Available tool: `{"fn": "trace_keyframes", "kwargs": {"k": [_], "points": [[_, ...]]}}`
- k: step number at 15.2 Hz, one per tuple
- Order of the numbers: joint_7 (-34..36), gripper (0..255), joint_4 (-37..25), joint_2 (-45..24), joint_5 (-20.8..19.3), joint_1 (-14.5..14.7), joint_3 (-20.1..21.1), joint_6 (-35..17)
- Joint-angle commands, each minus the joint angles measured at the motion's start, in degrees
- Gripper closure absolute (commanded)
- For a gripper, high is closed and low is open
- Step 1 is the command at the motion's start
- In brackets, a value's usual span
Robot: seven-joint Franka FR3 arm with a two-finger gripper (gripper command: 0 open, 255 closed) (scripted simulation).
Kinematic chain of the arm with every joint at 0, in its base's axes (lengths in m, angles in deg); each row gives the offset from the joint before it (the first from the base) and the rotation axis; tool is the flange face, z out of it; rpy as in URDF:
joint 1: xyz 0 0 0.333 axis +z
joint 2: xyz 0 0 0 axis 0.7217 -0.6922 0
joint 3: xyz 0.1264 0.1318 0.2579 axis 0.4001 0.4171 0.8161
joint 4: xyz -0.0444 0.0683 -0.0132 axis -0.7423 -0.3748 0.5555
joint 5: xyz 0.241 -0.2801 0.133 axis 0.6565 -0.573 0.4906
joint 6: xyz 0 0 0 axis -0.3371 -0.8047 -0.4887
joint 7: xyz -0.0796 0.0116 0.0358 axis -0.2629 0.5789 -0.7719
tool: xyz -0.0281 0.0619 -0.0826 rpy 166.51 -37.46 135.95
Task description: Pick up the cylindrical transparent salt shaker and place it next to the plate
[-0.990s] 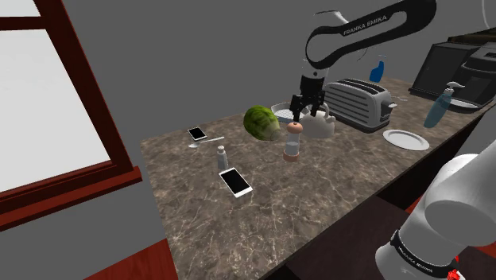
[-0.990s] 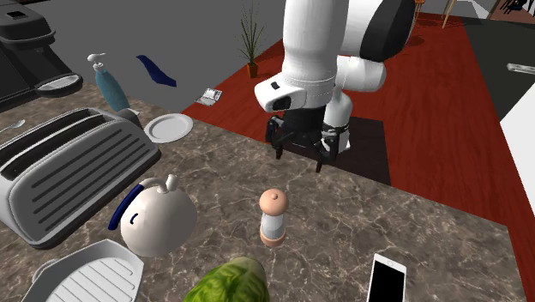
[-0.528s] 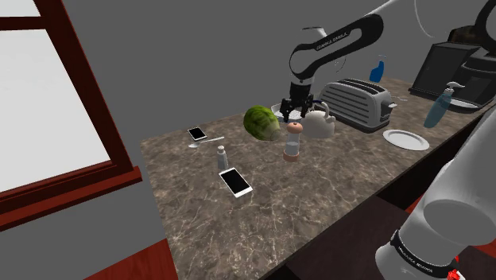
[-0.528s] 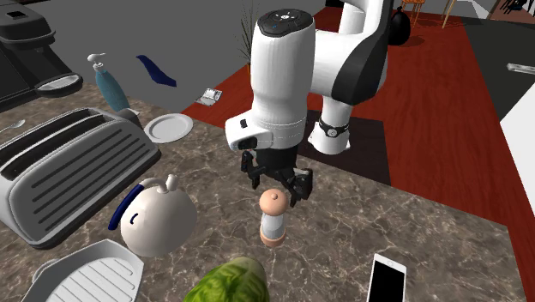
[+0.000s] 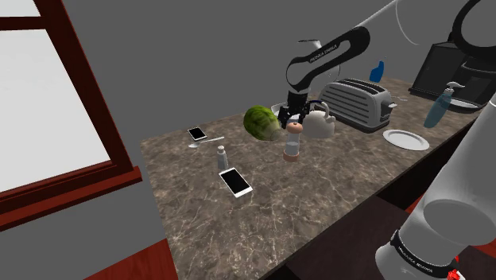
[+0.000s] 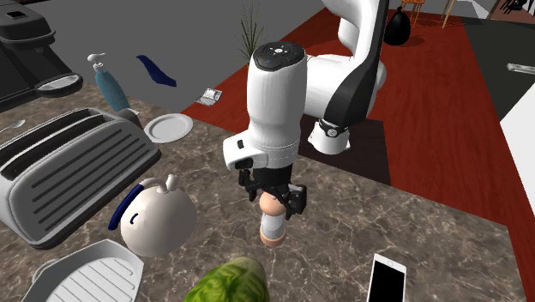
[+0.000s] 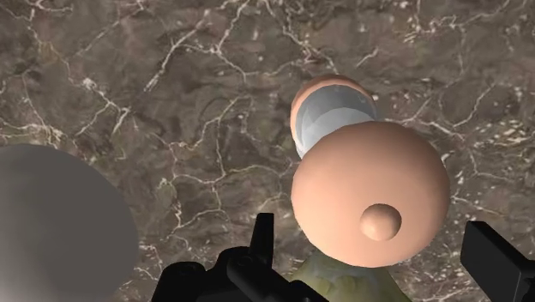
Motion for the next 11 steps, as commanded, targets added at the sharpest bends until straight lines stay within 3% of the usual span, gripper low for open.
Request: {"fn": "trace_keyframes", "kwargs": {"k": [1,7,8,11], "points": [[-0.1,0,0.4,-0.2,0.1,0.0,0.0,-0.7],[-0.1,0,0.4,-0.2,0.1,0.0,0.0,-0.7],[-0.1,255,0.4,-0.2,0.1,0.0,0.0,-0.7],[-0.1,255,0.4,-0.3,0.1,0.0,0.0,-0.7]]}}
